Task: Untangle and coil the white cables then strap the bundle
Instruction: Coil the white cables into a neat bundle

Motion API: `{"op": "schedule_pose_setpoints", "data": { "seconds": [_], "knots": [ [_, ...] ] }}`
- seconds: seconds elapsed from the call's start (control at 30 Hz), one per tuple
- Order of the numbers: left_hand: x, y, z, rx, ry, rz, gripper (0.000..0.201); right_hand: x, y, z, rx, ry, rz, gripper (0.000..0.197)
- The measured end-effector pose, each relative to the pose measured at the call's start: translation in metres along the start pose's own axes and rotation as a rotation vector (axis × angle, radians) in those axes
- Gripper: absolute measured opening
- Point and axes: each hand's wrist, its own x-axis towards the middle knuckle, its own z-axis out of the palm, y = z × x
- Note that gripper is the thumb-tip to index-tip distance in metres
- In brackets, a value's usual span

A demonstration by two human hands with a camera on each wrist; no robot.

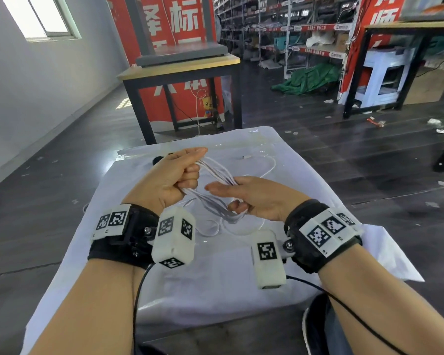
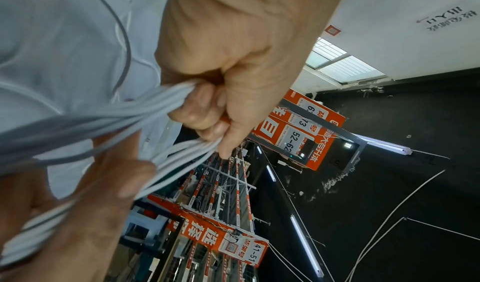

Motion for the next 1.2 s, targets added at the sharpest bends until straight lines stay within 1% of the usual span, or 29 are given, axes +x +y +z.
{"op": "schedule_pose_setpoints", "data": {
  "seconds": [0.03,0.07,0.1,0.17,0.2,0.23,0.27,0.33,0.37,0.53,0.7,0.8,0.9,1.0,1.1,1.2],
  "knots": [
    [0.0,0.0,0.001,-0.03,-0.007,-0.01,0.008,0.0,0.001,0.001,-0.078,-0.008,0.0,0.026],
    [0.001,0.001,0.002,-0.052,-0.016,-0.017,0.012,0.0,0.001,0.002,-0.161,-0.008,0.003,0.027],
    [0.001,0.001,0.003,-0.068,-0.027,-0.021,0.015,0.001,0.002,0.001,-0.251,-0.004,-0.003,0.037],
    [0.001,0.001,0.005,-0.09,-0.05,-0.026,0.019,0.003,0.004,0.0,-0.423,0.001,-0.029,0.069],
    [0.001,0.001,0.006,-0.1,-0.056,-0.03,0.02,0.003,0.004,0.0,-0.487,-0.006,-0.039,0.077],
    [0.001,0.001,0.007,-0.107,-0.058,-0.033,0.02,0.002,0.004,0.0,-0.526,-0.024,-0.052,0.075],
    [0.001,0.001,0.008,-0.113,-0.057,-0.033,0.018,0.002,0.004,0.0,-0.543,-0.037,-0.064,0.066],
    [0.002,0.0,0.01,-0.126,-0.05,-0.028,0.014,0.0,0.003,0.0,-0.53,-0.044,-0.087,0.041],
    [0.002,0.0,0.011,-0.133,-0.047,-0.024,0.013,0.0,0.002,0.002,-0.519,-0.053,-0.104,0.035],
    [0.003,-0.001,0.015,-0.121,-0.02,0.012,0.014,0.001,0.006,0.005,-0.467,-0.13,-0.137,0.037],
    [0.0,0.003,0.018,-0.085,-0.01,0.059,0.015,0.001,0.006,0.007,-0.387,-0.13,-0.124,0.029],
    [0.0,0.003,0.021,-0.078,-0.019,0.075,0.016,0.003,0.005,0.006,-0.397,-0.115,-0.143,0.036],
    [0.001,0.001,0.023,-0.07,-0.037,0.077,0.018,0.007,0.009,0.004,-0.399,-0.1,-0.149,0.036],
    [0.001,-0.001,0.025,-0.054,-0.044,0.09,0.018,0.004,0.008,0.003,-0.393,-0.11,-0.149,0.032],
    [0.001,0.001,0.026,-0.061,-0.043,0.101,0.018,0.0,0.005,0.003,-0.384,-0.151,-0.15,0.024],
    [0.001,0.002,0.026,-0.072,-0.019,0.113,0.019,-0.001,0.006,0.006,-0.315,-0.16,-0.16,0.02]
  ]
}}
